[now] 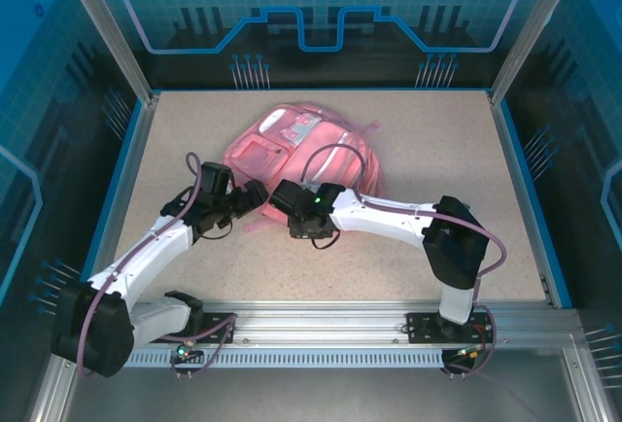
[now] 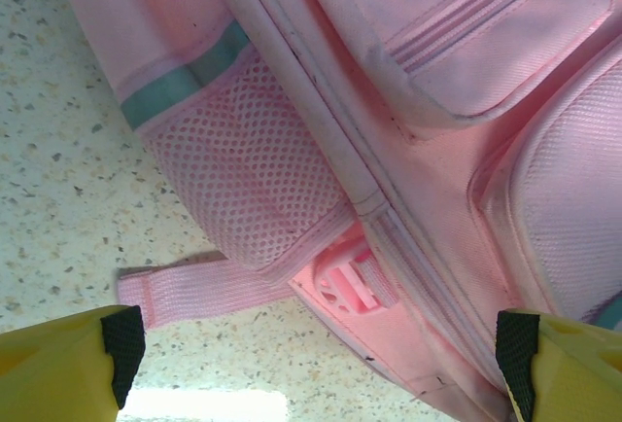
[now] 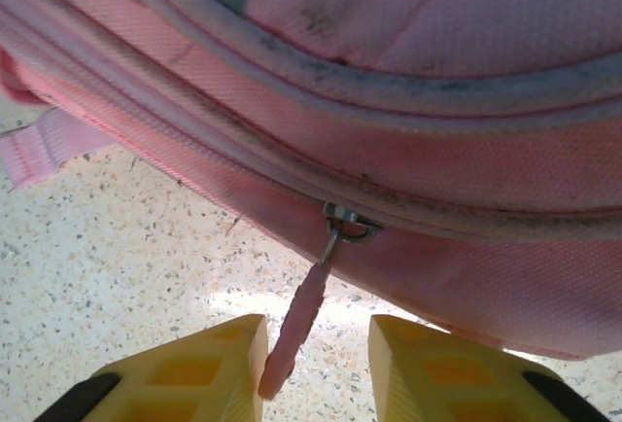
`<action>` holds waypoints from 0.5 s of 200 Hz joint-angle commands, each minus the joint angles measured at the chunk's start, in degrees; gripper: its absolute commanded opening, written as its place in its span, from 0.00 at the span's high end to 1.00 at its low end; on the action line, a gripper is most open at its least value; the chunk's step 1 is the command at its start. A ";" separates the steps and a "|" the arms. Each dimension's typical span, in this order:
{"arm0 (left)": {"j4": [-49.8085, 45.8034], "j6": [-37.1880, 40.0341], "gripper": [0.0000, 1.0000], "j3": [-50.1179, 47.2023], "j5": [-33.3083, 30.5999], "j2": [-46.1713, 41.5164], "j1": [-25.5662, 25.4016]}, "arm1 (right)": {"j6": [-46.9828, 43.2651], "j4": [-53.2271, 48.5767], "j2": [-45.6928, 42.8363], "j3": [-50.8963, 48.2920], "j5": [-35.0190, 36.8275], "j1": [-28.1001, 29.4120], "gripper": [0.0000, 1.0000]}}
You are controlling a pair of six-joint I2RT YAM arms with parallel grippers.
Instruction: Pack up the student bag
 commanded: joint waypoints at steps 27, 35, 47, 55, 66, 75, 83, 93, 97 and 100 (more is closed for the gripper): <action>3.57 -3.65 0.05 -1.82 4.09 -1.36 0.53 | 0.19 -2.34 0.48 1.80 1.26 -0.58 0.81; 4.06 -4.08 0.05 -2.01 4.77 -1.42 0.52 | -0.10 -2.39 0.31 1.59 1.40 -0.58 0.85; 4.66 -4.97 0.06 -2.34 5.71 -1.43 0.52 | -0.80 -2.40 -0.09 1.38 1.74 -0.58 0.90; 5.41 -5.61 0.06 -2.69 6.49 -1.47 0.51 | -1.33 -2.39 -0.26 1.24 2.08 -0.58 0.93; 6.37 -6.53 0.06 -3.20 7.50 -1.53 0.43 | -2.22 -2.71 -0.55 1.17 2.53 -0.58 0.97; 7.19 -7.31 0.06 -3.56 8.34 -1.48 0.44 | -3.19 -2.83 -0.78 1.04 2.91 -0.58 1.00; 8.11 -8.06 0.07 -3.90 9.20 -1.47 0.43 | -4.92 -2.38 -1.23 0.92 3.02 -0.49 1.00; 9.72 -9.14 0.07 -4.50 10.48 -1.21 0.35 | -7.96 -1.36 -1.79 0.61 3.18 -0.24 1.00; 10.50 -9.63 0.08 -4.79 11.12 -1.17 0.28 | -9.20 -0.92 -2.16 0.55 3.34 -0.08 1.00; 11.08 -9.97 0.08 -4.99 11.49 -1.01 0.22 | -10.15 -0.53 -2.41 0.51 3.44 0.01 1.00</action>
